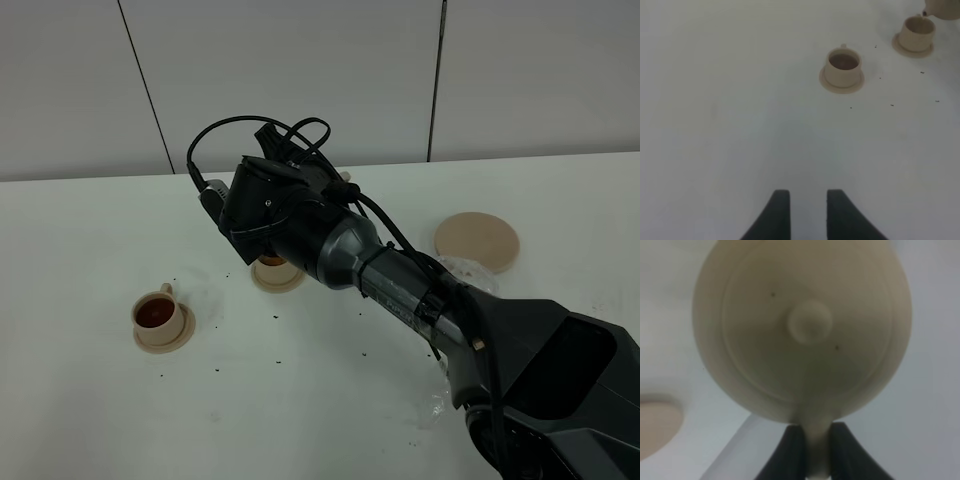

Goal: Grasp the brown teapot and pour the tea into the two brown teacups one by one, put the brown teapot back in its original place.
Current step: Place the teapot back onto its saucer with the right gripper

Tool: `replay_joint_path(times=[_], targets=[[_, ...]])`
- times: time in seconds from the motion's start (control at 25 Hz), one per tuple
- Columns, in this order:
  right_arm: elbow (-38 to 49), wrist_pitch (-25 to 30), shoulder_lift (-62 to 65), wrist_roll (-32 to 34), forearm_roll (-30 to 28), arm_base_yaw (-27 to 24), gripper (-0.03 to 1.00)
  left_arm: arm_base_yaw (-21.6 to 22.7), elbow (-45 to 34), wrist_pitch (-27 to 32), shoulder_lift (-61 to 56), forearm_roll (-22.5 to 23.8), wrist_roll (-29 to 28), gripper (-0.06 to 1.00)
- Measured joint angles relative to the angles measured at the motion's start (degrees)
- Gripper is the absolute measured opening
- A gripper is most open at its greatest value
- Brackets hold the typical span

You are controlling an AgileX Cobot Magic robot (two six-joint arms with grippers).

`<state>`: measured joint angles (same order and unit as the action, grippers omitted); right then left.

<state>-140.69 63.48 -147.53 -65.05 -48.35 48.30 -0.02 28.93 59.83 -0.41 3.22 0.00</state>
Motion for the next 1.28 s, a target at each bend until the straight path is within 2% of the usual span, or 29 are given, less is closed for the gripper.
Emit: replay_joint_path(times=[0.8,1.28], targets=[[0.00,-0.42,0.00,-2.24,-1.69,0.00,0.10,0.00,0.00,0.00,0.00,0.00,0.00,0.25],[0.00,-2.93,0.00,-2.72,-3.60,0.00,0.10,0.00,0.00,0.00,0.00,0.00,0.00,0.25]])
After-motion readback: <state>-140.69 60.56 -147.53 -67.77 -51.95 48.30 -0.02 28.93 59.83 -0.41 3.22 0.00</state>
